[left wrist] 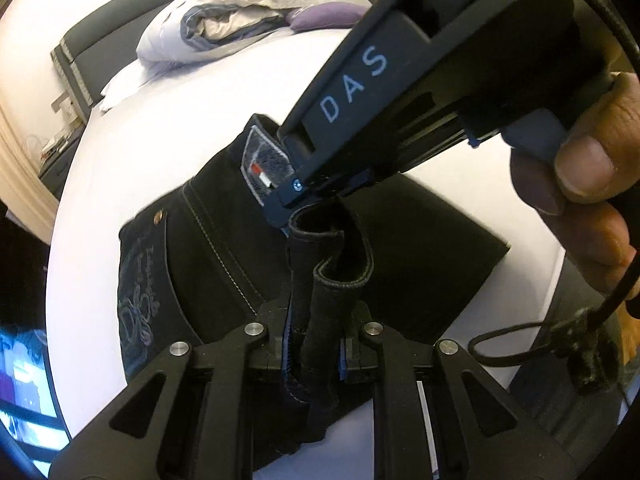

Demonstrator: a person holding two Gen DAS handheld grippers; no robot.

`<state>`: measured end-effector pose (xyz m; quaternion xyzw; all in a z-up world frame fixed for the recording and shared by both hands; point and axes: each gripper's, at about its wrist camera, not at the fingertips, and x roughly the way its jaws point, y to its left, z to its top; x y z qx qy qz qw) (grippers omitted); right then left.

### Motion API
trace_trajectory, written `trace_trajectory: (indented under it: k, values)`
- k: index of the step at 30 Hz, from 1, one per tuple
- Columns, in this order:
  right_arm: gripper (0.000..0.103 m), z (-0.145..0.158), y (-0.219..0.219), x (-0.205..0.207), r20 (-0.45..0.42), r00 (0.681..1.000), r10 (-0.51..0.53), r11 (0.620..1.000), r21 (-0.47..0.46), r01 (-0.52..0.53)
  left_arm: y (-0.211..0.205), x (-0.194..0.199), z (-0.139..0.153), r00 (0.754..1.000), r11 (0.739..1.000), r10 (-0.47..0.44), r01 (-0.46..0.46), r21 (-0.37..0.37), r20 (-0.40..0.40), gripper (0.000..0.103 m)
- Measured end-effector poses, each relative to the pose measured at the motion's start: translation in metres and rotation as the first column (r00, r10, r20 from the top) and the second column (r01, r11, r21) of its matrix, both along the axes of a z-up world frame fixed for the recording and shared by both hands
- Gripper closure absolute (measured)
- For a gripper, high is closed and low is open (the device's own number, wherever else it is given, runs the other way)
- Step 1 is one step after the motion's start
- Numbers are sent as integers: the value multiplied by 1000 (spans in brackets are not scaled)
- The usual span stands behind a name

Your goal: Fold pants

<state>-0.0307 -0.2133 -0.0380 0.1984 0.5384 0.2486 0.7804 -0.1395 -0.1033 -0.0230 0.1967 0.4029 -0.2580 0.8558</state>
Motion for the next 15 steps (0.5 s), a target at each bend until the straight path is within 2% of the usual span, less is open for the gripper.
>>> trace_trajectory:
  k: [3,7,15]
  values:
    - [87,6,-22,-1,21,1000,-19,1000,18,18,-12,-4,11,1000,1000,-22,22,-12,4,88]
    - [87,-2,-47,5,10,998,-59,998,32,59,-36,-5,9,999,999,-50,50,-4,4,88]
    - [87,-37,-77,8,-49,994,-96,993,62,99,-67,-15,-24,996,996,-78,80,50,-39,88]
